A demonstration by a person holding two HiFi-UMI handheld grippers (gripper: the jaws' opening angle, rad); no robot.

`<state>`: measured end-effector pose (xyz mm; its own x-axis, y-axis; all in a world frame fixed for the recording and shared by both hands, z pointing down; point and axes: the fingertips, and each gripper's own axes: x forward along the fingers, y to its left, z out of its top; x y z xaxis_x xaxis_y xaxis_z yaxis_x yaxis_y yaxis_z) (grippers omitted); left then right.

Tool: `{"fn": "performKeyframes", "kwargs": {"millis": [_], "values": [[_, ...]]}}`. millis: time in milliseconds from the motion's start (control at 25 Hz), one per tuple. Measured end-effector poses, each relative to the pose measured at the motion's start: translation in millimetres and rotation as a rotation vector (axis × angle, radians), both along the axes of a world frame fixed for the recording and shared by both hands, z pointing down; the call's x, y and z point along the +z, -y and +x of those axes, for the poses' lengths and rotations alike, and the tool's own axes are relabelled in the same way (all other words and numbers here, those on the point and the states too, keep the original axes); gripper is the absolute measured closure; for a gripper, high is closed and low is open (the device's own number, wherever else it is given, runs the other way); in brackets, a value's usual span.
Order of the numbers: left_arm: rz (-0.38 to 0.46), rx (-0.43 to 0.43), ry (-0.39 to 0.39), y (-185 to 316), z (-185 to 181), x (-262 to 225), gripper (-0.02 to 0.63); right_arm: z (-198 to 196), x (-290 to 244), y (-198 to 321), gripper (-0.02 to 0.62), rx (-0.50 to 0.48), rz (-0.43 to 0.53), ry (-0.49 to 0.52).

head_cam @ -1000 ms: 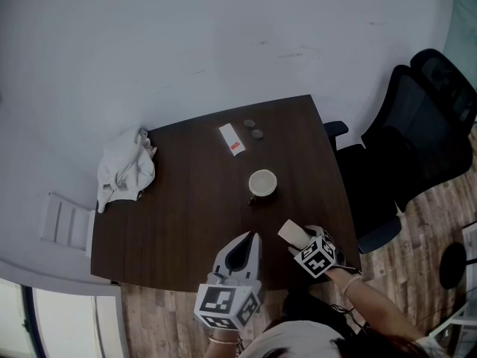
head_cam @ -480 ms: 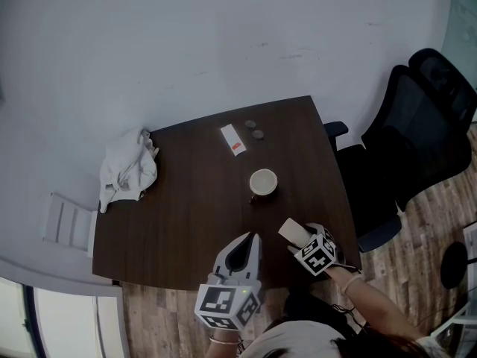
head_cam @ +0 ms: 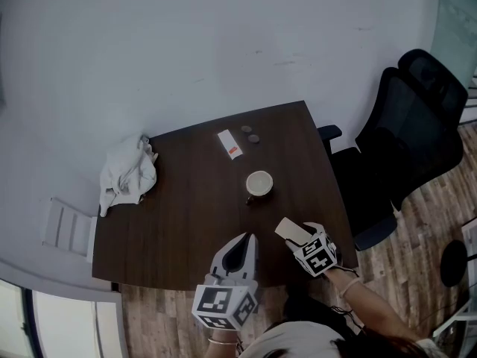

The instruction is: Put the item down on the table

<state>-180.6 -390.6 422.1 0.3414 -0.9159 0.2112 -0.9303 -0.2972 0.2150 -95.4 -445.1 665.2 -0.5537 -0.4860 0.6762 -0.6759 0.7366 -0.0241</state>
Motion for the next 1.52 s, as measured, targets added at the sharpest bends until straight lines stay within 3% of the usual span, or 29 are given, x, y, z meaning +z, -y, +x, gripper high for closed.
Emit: {"fn": "performKeyframes", "kwargs": {"millis": [680, 1080, 1520], "values": [[0.067, 0.003, -0.002, -54, 5, -26, 0.589, 23, -100, -38, 0.453, 0.197, 0.12, 0.257], [0.085, 0.021, -0.016, -87, 12, -34, 0.589, 29, -157, -77, 0.51, 0.245, 0.184, 0.423], [0.109, 0.035, -0.021, -124, 20, -46, 0.589, 43, -218, -122, 0.563, 0.264, 0.283, 0.508]]}}
